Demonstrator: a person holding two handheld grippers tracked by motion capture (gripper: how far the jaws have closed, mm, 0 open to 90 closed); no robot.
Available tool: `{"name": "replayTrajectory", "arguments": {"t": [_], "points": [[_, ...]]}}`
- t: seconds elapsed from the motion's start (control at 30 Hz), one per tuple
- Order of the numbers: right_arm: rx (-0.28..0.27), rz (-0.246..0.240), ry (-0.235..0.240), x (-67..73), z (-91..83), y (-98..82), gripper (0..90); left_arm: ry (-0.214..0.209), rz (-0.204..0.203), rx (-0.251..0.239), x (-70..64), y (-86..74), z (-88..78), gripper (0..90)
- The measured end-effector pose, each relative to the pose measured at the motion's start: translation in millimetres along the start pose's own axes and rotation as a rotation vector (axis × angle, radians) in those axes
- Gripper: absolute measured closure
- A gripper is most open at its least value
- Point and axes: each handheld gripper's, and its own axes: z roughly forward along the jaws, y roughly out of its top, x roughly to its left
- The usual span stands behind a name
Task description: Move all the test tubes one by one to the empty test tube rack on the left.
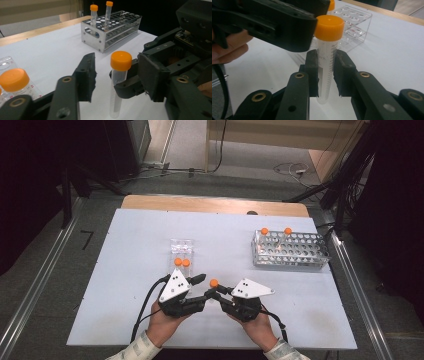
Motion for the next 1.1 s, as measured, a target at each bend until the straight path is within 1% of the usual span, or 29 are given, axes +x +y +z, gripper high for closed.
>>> {"name": "replayTrajectory", "arguments": {"t": [0.2,0.37,0.5,0.8,0.83,0.9,0.97,1.0,1.1], "points": [[0.000,0.012,0.028,2.2,0.7,0.7,72.3,-0.009,0.010,0.010,-2.0,-1.6,2.4,59.9],[0.001,0.010,0.045,3.9,1.5,0.9,72.3,-0.006,0.018,0.017,-2.8,-3.1,3.5,65.1],[0.004,0.005,0.047,5.0,2.0,0.8,72.3,-0.007,0.025,0.019,-3.8,-3.5,3.7,68.5],[0.004,0.005,0.047,5.1,1.8,1.0,71.1,-0.007,0.019,0.020,-3.4,-3.1,3.1,69.9],[0.004,0.004,0.048,5.1,1.8,1.1,63.8,-0.005,0.021,0.020,-3.2,-2.9,2.7,70.0],[0.018,0.002,0.070,4.6,2.5,2.5,45.1,0.000,0.019,0.014,-1.5,-1.9,1.1,70.1],[0.033,-0.002,0.065,4.4,2.6,3.4,32.6,0.004,0.007,0.003,1.5,0.2,-2.3,70.2],[0.035,0.001,0.060,3.5,2.8,3.6,27.9,0.008,0.001,-0.004,3.2,1.5,-4.4,70.1],[0.053,0.015,0.046,-0.6,2.4,3.6,20.5,0.027,-0.009,-0.025,9.5,6.5,-12.0,70.1]]}}
